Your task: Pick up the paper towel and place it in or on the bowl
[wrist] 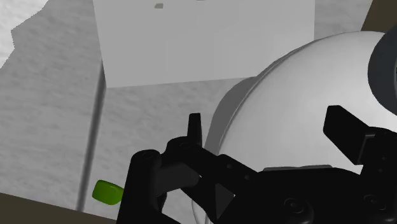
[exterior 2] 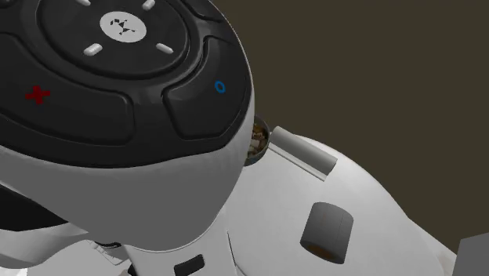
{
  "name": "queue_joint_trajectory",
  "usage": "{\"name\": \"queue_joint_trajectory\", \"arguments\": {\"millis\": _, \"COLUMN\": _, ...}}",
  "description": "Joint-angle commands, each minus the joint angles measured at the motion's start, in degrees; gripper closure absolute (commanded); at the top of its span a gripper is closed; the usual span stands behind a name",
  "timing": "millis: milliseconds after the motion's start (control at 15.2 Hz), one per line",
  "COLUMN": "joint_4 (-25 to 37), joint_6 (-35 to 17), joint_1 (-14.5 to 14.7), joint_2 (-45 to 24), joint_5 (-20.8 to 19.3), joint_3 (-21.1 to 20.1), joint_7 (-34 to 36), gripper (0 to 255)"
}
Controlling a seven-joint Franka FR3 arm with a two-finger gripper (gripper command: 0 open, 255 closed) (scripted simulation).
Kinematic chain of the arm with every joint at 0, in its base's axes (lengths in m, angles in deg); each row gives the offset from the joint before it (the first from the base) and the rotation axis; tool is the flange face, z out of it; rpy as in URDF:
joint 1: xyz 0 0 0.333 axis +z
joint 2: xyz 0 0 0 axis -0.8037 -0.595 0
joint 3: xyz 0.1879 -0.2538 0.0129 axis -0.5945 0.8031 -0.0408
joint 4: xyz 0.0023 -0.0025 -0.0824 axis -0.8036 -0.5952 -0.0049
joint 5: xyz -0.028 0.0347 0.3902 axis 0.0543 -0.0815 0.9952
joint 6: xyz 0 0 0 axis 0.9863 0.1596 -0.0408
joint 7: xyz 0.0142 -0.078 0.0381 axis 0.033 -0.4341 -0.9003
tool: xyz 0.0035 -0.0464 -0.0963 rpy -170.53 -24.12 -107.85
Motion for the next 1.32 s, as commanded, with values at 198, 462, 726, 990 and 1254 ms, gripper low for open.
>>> {"name": "queue_joint_trajectory", "arguments": {"millis": 198, "joint_4": -2.0, "joint_6": -4.5, "joint_1": 1.3, "joint_2": -1.0, "joint_5": 3.1, "joint_3": -3.3, "joint_7": 3.7, "gripper": 0}}
{"name": "queue_joint_trajectory", "arguments": {"millis": 462, "joint_4": -3.5, "joint_6": -10.8, "joint_1": 3.1, "joint_2": -3.5, "joint_5": 6.9, "joint_3": -7.8, "joint_7": 8.4, "gripper": 0}}
{"name": "queue_joint_trajectory", "arguments": {"millis": 726, "joint_4": -3.8, "joint_6": -17.5, "joint_1": 4.6, "joint_2": -7.5, "joint_5": 10.0, "joint_3": -12.5, "joint_7": 13.0, "gripper": 0}}
{"name": "queue_joint_trajectory", "arguments": {"millis": 990, "joint_4": -2.9, "joint_6": -24.3, "joint_1": 5.6, "joint_2": -12.7, "joint_5": 12.0, "joint_3": -17.2, "joint_7": 17.7, "gripper": 0}}
{"name": "queue_joint_trajectory", "arguments": {"millis": 1254, "joint_4": -0.6, "joint_6": -30.9, "joint_1": 6.0, "joint_2": -19.2, "joint_5": 12.4, "joint_3": -21.9, "joint_7": 22.7, "gripper": 0}}
